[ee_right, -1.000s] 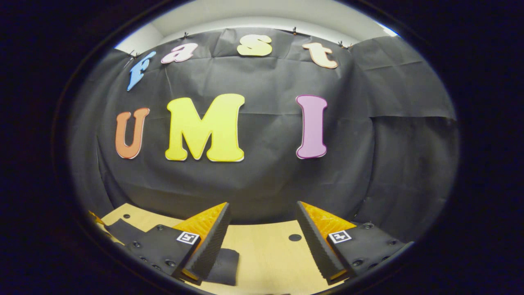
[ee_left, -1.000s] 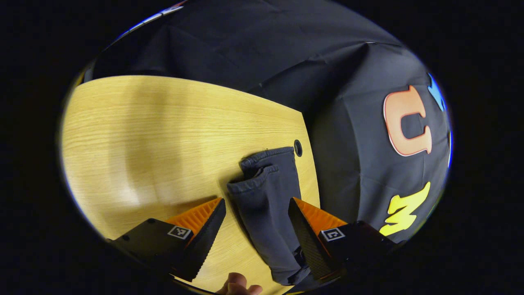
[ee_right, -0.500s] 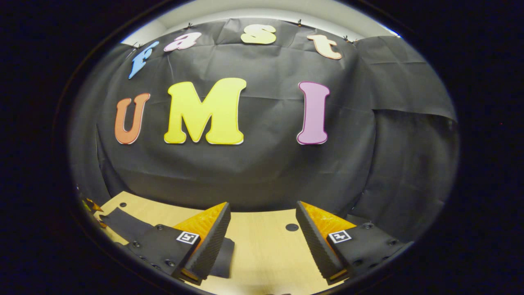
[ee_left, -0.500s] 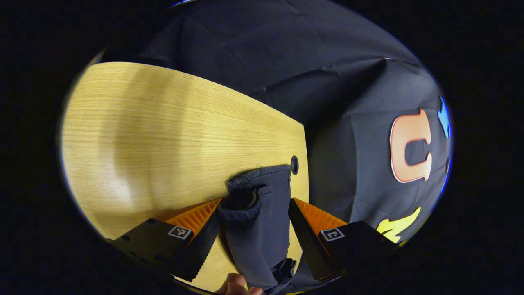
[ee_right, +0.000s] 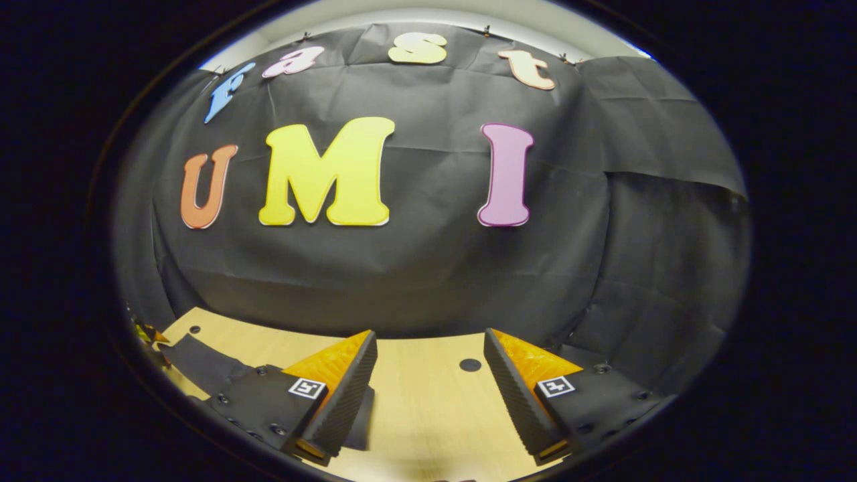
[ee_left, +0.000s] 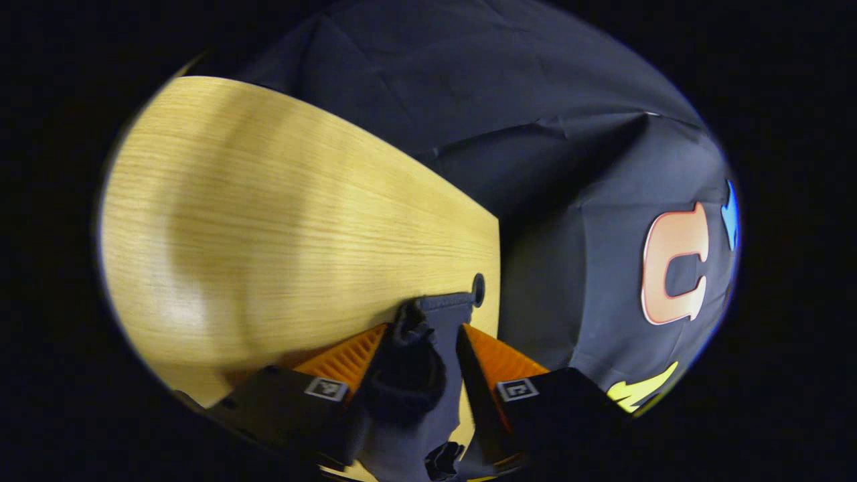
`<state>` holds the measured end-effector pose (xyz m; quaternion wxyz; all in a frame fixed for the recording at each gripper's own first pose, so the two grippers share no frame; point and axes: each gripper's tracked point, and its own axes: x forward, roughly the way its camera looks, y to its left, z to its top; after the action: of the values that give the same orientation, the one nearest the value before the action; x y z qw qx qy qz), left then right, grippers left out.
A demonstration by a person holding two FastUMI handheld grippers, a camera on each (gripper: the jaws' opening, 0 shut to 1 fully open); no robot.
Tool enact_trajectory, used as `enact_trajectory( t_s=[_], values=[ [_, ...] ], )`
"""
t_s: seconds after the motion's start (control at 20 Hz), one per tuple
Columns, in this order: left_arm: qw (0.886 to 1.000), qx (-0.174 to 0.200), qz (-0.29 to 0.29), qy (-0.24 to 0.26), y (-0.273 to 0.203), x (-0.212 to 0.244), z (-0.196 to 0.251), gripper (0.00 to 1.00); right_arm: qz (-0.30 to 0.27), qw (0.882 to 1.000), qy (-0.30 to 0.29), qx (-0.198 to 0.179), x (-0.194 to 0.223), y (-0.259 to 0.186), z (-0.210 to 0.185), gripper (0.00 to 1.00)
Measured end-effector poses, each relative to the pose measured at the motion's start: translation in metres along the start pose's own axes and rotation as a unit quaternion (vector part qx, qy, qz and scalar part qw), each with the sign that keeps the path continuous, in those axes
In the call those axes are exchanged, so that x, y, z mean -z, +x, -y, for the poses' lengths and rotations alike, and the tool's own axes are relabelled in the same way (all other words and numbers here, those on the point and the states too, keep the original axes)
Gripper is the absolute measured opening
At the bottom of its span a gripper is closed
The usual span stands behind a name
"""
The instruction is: Grasp the waist and the cuffs of the jeans and fold them to make the two legs overlap; first hold the waist and fold one-third of the jeans toward the cuffs, then hold the cuffs and fold the remaining one-third in the same direction to finish folding.
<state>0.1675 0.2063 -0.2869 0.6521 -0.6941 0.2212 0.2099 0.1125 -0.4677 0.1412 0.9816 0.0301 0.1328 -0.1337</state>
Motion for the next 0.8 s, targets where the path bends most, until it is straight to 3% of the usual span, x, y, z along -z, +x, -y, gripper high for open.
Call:
enact_trajectory(
  t_s=[0.05,0.15,0.25,0.3,0.35,0.5,0.6,0.8],
  values=[
    [1.0,0.002,0.001,0.005,0.0,0.0,0.002,0.49,-0.001,1.0,-0.001,0.003,0.0,0.0,0.003,0.98],
    [1.0,-0.004,-0.001,0.019,0.002,0.0,-0.001,0.41,-0.005,1.0,0.003,0.008,0.002,-0.001,0.008,0.98],
    [0.999,-0.004,0.002,0.036,0.002,0.0,0.0,0.25,-0.01,1.0,0.011,0.009,0.004,0.0,0.009,1.0],
    [0.999,-0.009,0.004,0.047,0.0,0.001,-0.002,0.27,-0.012,1.0,0.013,0.008,0.005,0.0,0.009,0.96],
    [0.999,-0.012,0.004,0.05,0.001,0.0,-0.002,0.18,-0.013,1.0,0.012,0.007,0.006,-0.001,0.009,0.96],
    [0.999,-0.024,0.006,0.048,-0.002,-0.001,-0.002,0.17,-0.01,1.0,-0.001,0.005,0.004,-0.003,0.007,0.95],
    [0.996,-0.034,0.01,0.087,-0.01,0.0,-0.001,0.16,-0.011,1.0,0.004,0.004,0.003,-0.005,0.009,0.98],
    [0.989,0.004,0.022,0.149,-0.025,0.006,0.046,0.17,-0.016,1.0,0.017,0.003,0.008,-0.007,0.012,0.96]
  ],
)
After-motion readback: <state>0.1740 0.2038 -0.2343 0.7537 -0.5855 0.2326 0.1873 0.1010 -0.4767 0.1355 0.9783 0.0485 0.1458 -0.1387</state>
